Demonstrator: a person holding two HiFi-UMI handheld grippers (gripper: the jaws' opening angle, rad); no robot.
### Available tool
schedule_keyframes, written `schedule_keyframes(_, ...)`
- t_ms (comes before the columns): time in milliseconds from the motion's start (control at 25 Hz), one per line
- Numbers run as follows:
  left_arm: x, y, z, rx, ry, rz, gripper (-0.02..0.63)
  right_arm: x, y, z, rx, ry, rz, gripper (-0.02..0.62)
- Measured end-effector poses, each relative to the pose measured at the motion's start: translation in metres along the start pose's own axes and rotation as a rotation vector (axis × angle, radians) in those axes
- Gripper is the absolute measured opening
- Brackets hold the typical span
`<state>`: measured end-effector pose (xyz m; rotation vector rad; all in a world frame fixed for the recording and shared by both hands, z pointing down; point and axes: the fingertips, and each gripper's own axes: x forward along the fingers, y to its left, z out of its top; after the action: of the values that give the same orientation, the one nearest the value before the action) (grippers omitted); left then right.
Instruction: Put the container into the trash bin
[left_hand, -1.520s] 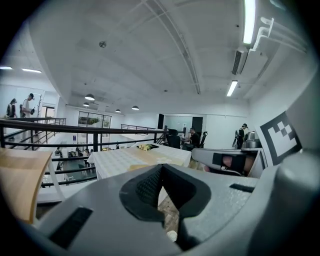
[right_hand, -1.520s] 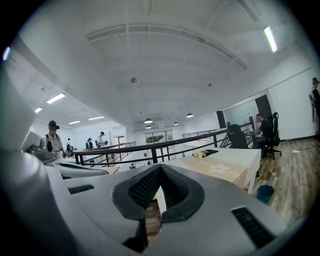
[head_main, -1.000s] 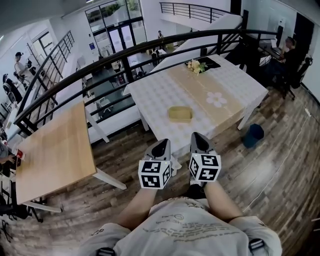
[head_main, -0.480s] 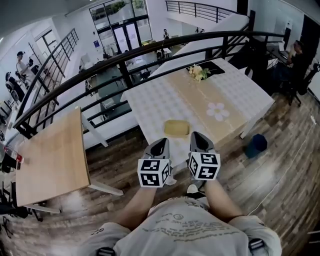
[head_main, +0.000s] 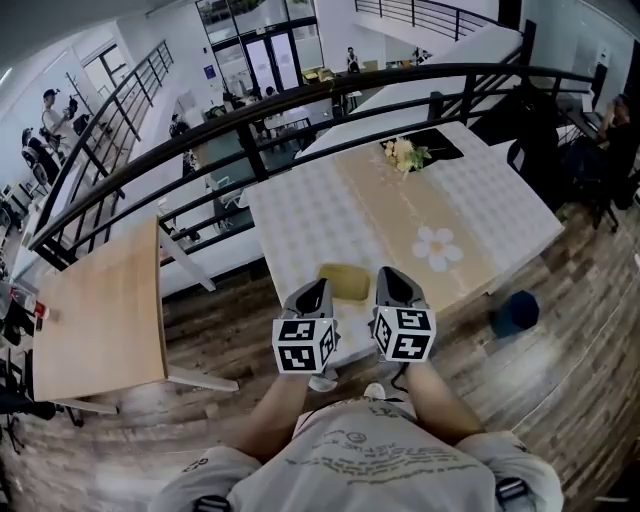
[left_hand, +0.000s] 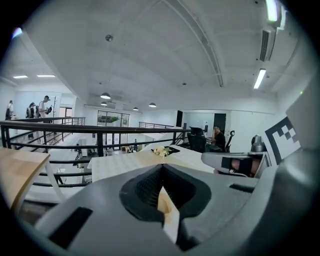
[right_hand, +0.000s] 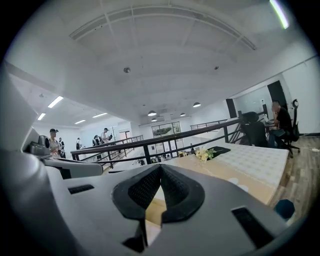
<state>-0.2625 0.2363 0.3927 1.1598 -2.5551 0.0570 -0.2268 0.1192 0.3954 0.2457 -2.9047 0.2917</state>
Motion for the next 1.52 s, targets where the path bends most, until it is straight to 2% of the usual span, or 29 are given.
schedule_keyframes(320, 0.04, 0.012, 0.005, -0.039, 0.03, 0.05, 0.006, 0.044, -0.021, -0.003, 0.005, 0.069, 0.04, 0.003)
schedule_keyframes(680, 0.075, 0.045, 0.014, -0.052, 0.055, 0.041, 0.006, 0.088, -0.019, -0.026, 0.017, 0.173, 0.027, 0.003)
schedule_keyframes(1000, 0.096, 0.063, -0.021, -0.066, 0.14, 0.01, 0.006, 0.11, -0.03, -0.078, 0.051, 0.294, -0.04, 0.006)
schedule_keyframes(1120, 0.103, 0.07, -0.037, -0.08, 0.171, -0.003, 0.006, 0.119, -0.034, -0.101, 0.061, 0.354, -0.052, 0.08)
schedule_keyframes(1520, 0.118, 0.081, -0.075, -0.11, 0.251, -0.042, 0.005, 0.147, -0.037, -0.191, 0.064, 0.575, -0.09, 0.126)
